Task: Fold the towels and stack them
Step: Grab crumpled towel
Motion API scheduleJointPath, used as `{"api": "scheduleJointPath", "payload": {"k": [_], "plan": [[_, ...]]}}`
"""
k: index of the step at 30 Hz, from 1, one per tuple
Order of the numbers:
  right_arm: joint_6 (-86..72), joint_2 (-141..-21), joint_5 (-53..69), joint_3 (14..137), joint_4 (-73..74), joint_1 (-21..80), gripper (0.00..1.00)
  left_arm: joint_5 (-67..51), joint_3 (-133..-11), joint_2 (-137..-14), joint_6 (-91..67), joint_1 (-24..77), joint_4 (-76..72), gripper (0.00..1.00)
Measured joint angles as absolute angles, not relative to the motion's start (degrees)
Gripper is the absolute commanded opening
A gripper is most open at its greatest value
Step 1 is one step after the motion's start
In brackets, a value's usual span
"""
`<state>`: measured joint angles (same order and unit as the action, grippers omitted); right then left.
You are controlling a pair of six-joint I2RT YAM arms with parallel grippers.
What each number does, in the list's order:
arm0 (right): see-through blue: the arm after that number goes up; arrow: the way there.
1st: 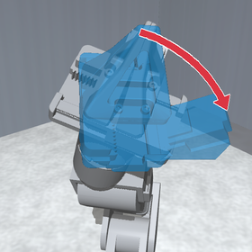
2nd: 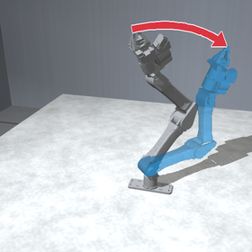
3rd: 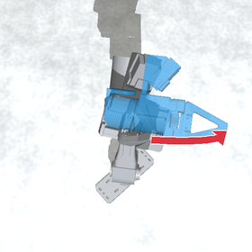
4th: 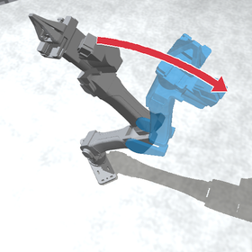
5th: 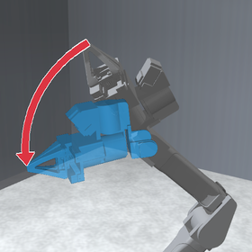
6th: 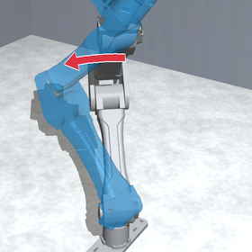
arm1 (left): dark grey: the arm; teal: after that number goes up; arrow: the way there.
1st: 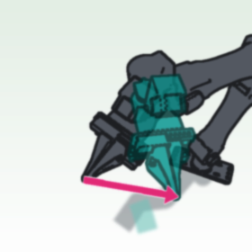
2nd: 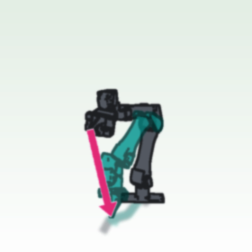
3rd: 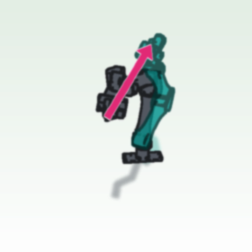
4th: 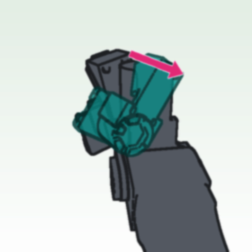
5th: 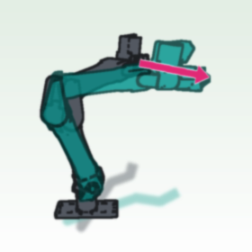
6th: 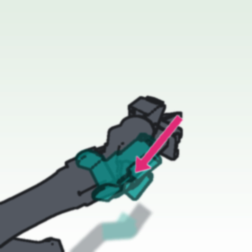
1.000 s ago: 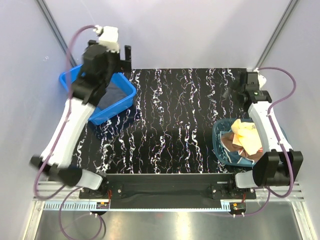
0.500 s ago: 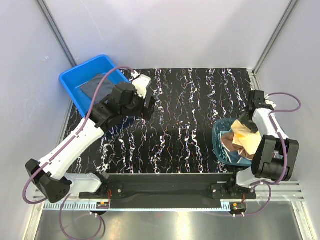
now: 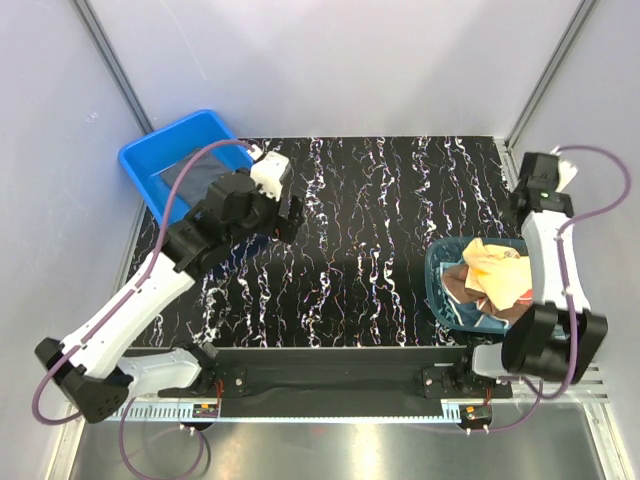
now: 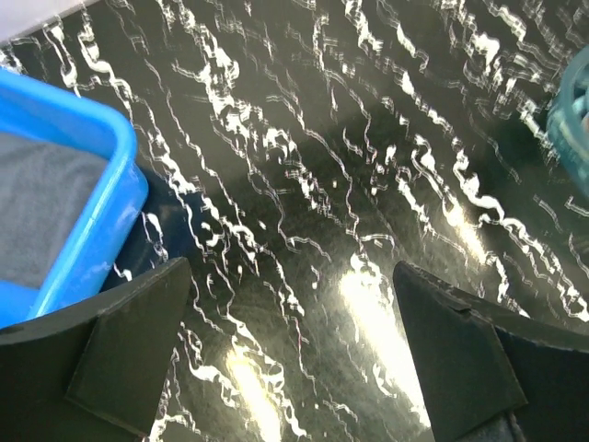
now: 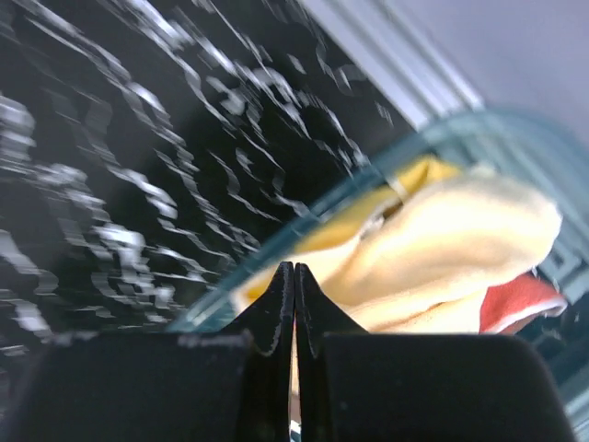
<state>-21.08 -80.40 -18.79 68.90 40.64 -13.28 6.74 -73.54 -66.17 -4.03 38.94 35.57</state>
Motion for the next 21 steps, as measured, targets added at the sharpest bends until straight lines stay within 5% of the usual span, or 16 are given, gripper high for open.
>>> {"api": "scheduleJointPath", "payload": {"k": [2,5,6,18,21], "plan": [[-20.3,-77.2,-17.6,74.0,41.2,-13.3,0.07,6.7,-72.3,-64.3,-3.9,39.0,33.4,0.99],[-22.3,-73.7,-19.8,79.5,43.0,-13.3,0.5,6.2,-71.0,-62.2,-4.1,39.0,30.9,0.99],[-23.3,-72.6,-21.0,80.0,43.5,-13.4,0.53,6.1,-70.7,-61.9,-4.2,39.0,30.2,0.99],[-33.5,-70.8,-15.7,57.1,46.5,-20.2,0.67,5.5,-64.9,-61.3,-6.2,39.0,28.6,0.99],[-35.3,-71.5,-14.2,53.8,44.1,-20.4,0.56,5.5,-63.5,-60.7,-6.2,39.0,28.6,0.99]]}}
